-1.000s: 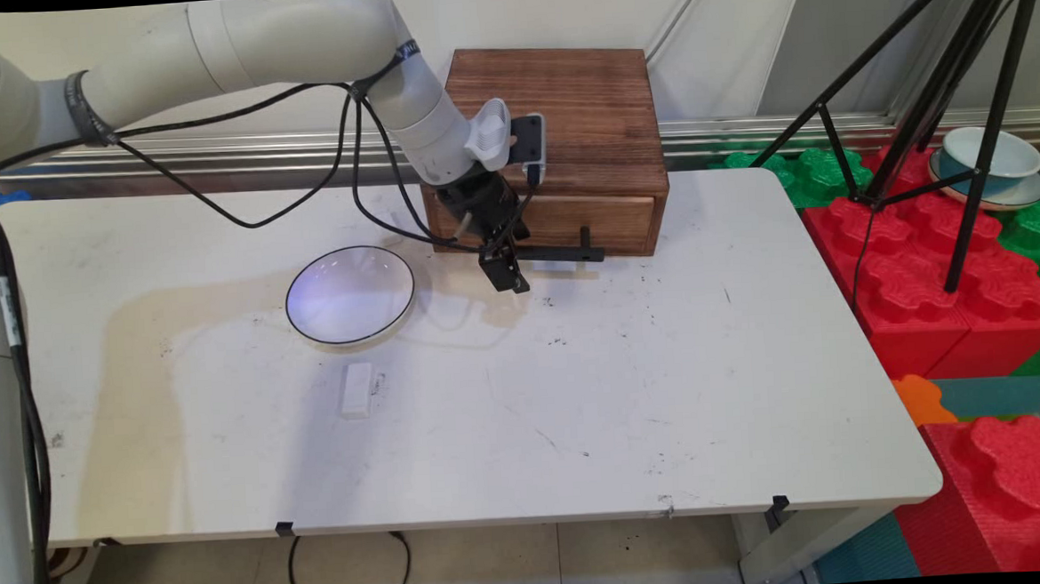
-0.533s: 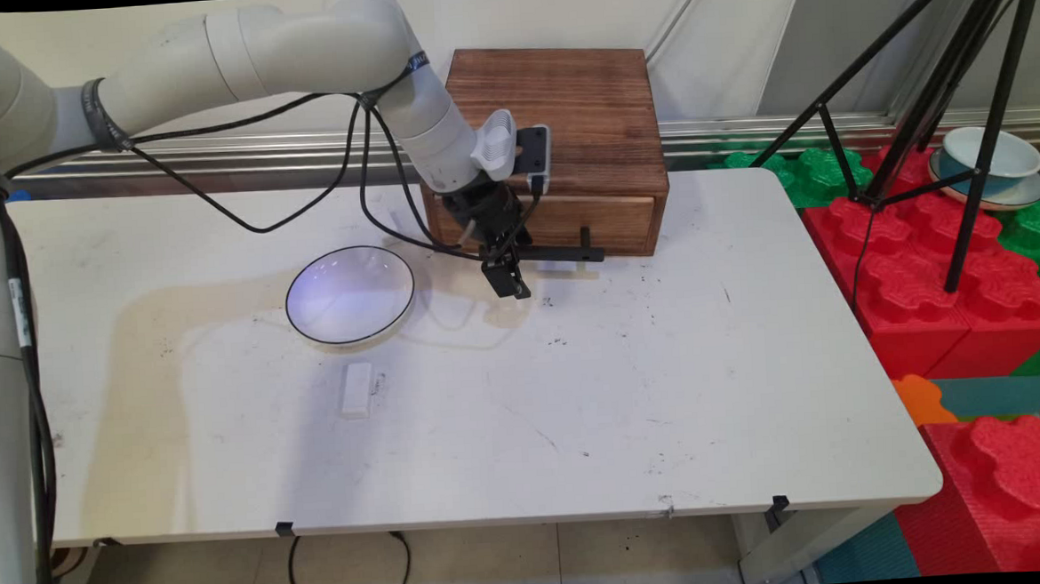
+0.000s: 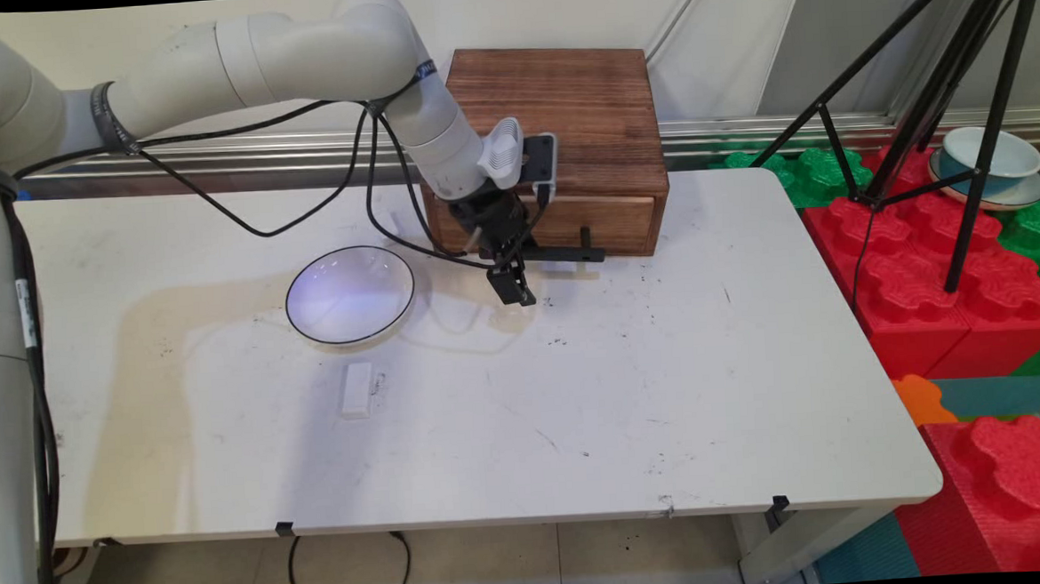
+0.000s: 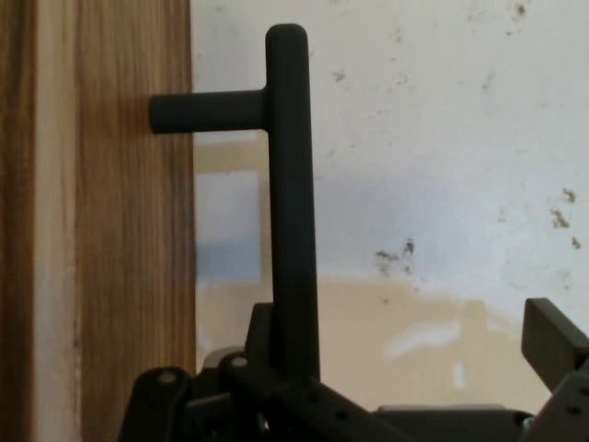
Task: Open the drawer
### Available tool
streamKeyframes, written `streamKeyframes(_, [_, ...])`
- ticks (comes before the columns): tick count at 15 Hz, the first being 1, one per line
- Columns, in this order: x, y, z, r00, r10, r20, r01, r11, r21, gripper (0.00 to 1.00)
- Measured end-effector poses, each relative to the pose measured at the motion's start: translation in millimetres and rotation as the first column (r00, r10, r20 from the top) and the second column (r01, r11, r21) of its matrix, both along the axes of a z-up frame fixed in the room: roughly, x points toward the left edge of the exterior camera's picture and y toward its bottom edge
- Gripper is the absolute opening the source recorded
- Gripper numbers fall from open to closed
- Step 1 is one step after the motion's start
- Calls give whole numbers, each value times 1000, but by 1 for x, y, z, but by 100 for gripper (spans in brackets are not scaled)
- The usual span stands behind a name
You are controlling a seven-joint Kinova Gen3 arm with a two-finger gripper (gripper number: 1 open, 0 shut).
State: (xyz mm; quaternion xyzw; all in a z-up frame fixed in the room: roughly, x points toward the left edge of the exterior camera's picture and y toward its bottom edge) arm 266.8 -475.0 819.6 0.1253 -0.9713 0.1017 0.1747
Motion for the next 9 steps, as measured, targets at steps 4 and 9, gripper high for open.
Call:
streamKeyframes(4, [-6, 6, -2, 1000, -5, -5, 5, 1000, 9, 100])
streamKeyframes(9, [-14, 20, -5, 1000, -8, -15, 8, 1000, 27, 100])
